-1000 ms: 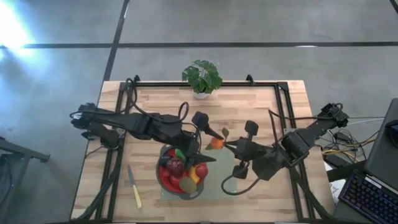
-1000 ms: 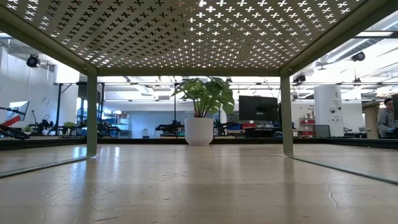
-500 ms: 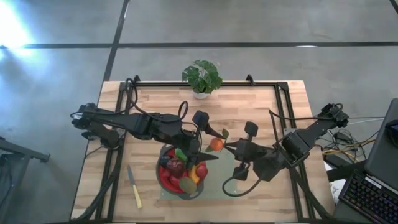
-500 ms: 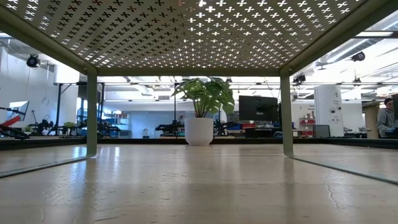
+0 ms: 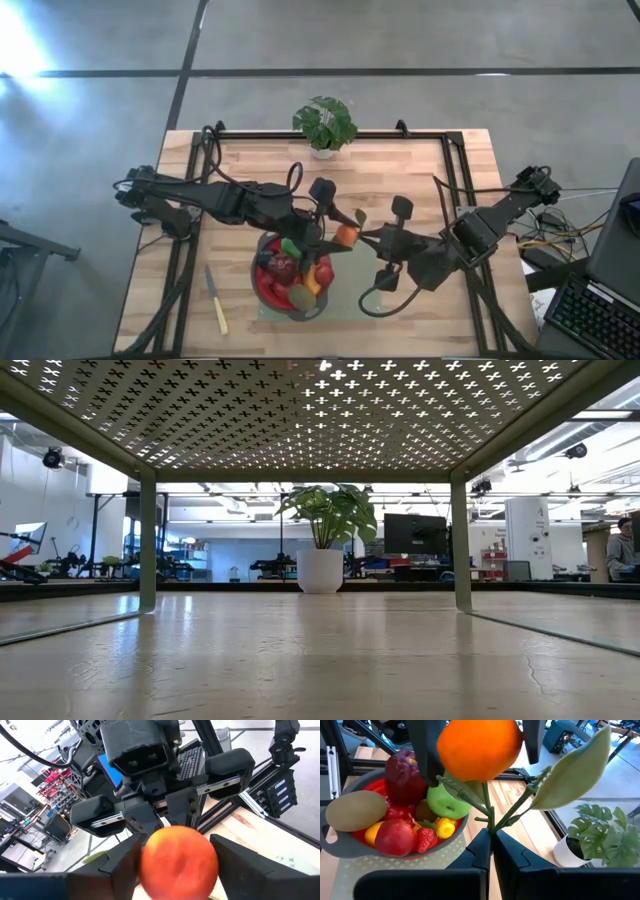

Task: Pick & Place Fruit
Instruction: Put the orange into the red strainer

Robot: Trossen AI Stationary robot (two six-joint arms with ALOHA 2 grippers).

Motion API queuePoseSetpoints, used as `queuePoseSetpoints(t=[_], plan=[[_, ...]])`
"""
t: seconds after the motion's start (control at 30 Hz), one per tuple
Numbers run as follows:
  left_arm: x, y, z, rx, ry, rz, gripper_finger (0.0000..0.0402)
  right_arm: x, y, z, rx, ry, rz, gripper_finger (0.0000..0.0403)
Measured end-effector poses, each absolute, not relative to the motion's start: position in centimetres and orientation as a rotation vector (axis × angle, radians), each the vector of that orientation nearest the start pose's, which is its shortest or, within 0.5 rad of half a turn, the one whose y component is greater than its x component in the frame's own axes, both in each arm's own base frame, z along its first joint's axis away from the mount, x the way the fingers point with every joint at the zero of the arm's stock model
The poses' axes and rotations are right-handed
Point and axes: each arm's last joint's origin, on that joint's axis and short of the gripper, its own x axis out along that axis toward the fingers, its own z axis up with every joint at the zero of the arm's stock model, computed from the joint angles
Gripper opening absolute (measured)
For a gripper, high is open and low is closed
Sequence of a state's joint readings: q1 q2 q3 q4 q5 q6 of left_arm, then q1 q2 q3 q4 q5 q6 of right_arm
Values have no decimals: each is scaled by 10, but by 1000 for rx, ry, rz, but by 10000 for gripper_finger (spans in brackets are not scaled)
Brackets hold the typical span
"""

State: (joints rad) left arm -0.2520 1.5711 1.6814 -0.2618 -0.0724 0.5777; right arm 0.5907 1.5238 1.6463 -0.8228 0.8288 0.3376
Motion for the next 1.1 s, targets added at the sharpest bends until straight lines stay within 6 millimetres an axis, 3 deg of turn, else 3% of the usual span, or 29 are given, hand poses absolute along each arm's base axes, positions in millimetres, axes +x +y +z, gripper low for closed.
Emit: queuePoseSetpoints(t=[0.23,0.57,0.7,0.9,1.1], plan=[[342,-86,438,593,105,-220,197,269,155,400,-131,483,-312,8],[341,-86,437,585,122,-225,197,269,155,400,-125,483,-313,29],[341,-86,437,581,127,-226,196,268,155,401,-108,484,-319,68],[335,-83,439,586,151,-199,197,260,152,399,-62,518,-346,163],[305,-78,457,528,171,-157,197,232,139,400,44,604,-410,241]])
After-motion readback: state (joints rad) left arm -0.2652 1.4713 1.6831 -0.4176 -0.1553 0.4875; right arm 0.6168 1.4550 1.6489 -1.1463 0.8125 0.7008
